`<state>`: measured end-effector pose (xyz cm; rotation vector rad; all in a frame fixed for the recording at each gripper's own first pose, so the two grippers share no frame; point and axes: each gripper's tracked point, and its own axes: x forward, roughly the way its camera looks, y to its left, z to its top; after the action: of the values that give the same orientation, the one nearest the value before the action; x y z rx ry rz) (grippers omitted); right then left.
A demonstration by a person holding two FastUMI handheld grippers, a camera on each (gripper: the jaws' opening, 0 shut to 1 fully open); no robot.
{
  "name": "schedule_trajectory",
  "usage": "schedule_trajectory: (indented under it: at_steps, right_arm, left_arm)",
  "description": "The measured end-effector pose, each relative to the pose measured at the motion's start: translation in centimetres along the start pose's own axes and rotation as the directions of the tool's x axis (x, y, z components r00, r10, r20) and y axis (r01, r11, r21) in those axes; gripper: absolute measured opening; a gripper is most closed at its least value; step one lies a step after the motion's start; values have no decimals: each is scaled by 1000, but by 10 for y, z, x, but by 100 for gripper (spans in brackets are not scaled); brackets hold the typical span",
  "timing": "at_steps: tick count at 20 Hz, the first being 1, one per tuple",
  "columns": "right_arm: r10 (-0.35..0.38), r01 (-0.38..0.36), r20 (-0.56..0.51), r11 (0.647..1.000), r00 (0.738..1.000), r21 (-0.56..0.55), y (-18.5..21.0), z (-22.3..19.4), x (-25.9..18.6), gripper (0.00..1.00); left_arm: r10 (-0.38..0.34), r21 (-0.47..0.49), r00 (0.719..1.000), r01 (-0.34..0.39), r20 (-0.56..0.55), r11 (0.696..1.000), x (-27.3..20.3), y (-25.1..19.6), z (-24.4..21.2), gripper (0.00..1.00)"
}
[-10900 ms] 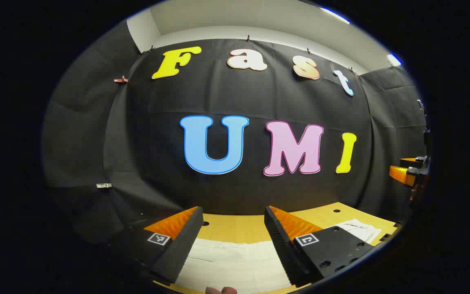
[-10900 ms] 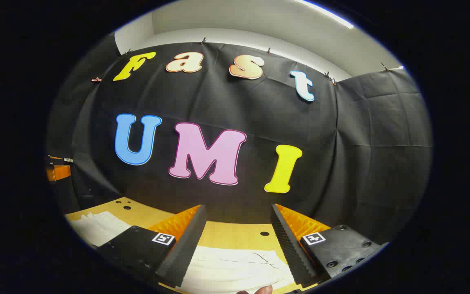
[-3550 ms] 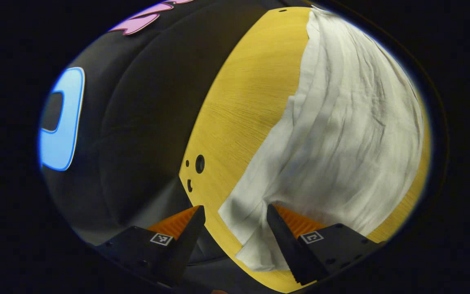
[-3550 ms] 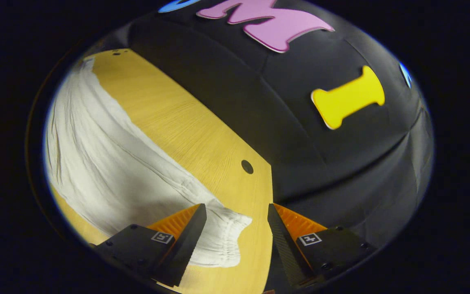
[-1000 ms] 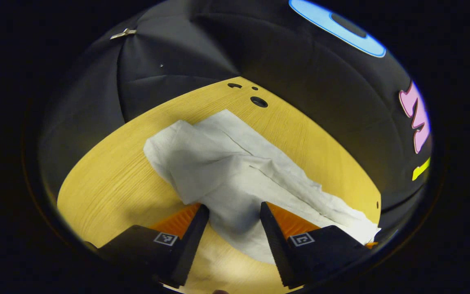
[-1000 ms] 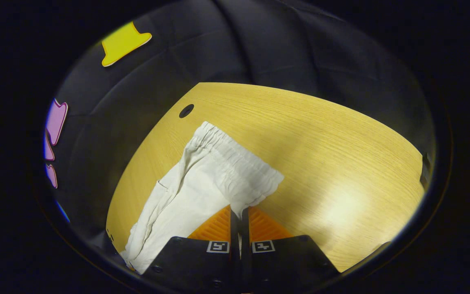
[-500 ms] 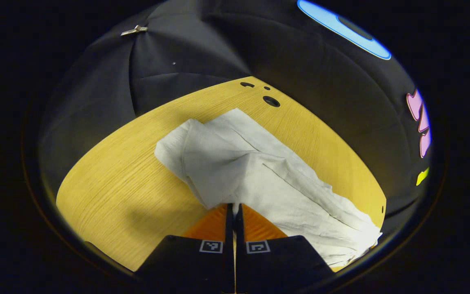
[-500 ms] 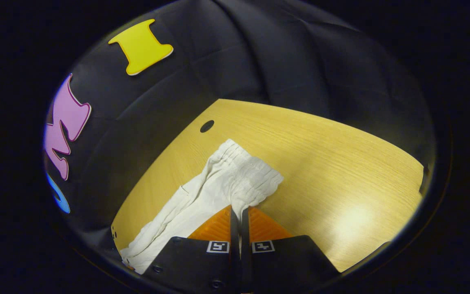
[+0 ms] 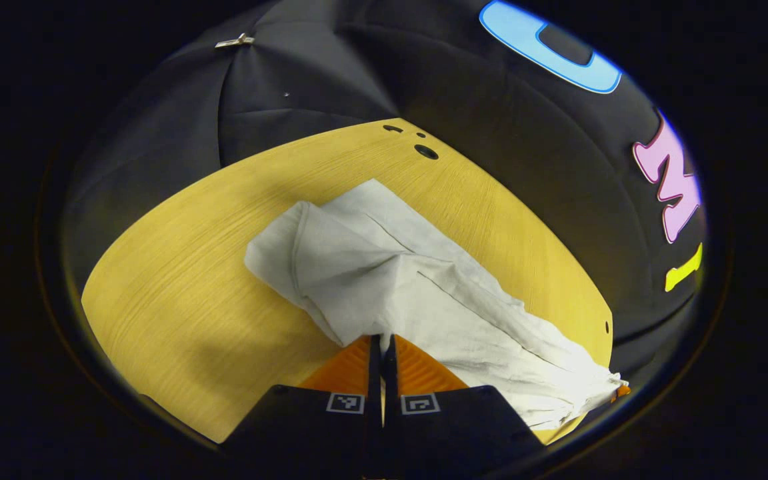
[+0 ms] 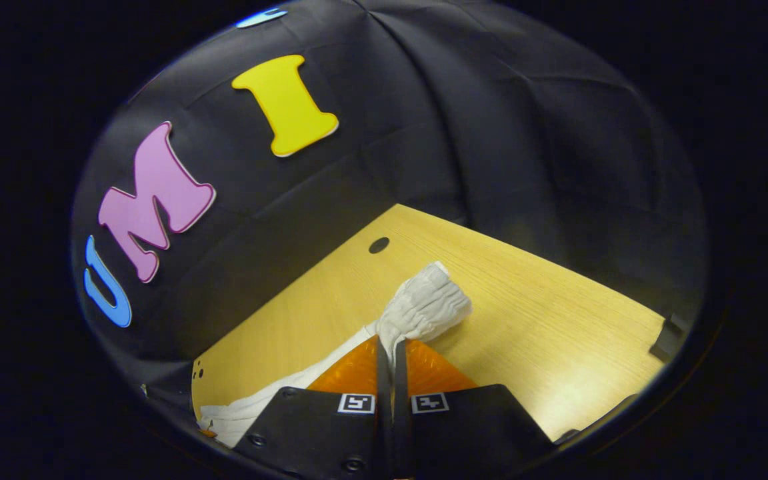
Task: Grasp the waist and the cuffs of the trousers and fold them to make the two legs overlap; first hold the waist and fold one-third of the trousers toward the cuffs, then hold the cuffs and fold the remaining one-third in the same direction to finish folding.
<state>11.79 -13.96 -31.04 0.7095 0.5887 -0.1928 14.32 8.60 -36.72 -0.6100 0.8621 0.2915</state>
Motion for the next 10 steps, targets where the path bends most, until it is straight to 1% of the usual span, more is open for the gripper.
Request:
schedule_trajectory:
  at_steps: [3, 5, 7, 10]
  right_arm:
    - [109, -106, 53, 993, 993, -56, 43, 19, -29, 5]
    - [169, -161, 70, 981, 983, -108, 76, 20, -40, 5]
    - [225, -213, 63, 964, 972, -157, 105, 14, -48, 5]
    - [303, -289, 26, 929, 953, -231, 155, -4, -61, 5]
  left_arm:
    - [-8, 31, 1000, 8, -16, 999, 0, 0, 0, 6]
    - [-18, 48, 1000, 19, -22, 999, 0, -2, -1, 6]
    - [-30, 52, 999, 31, -29, 998, 1, -1, -1, 6]
    - [-29, 53, 999, 31, -23, 998, 1, -2, 0, 6]
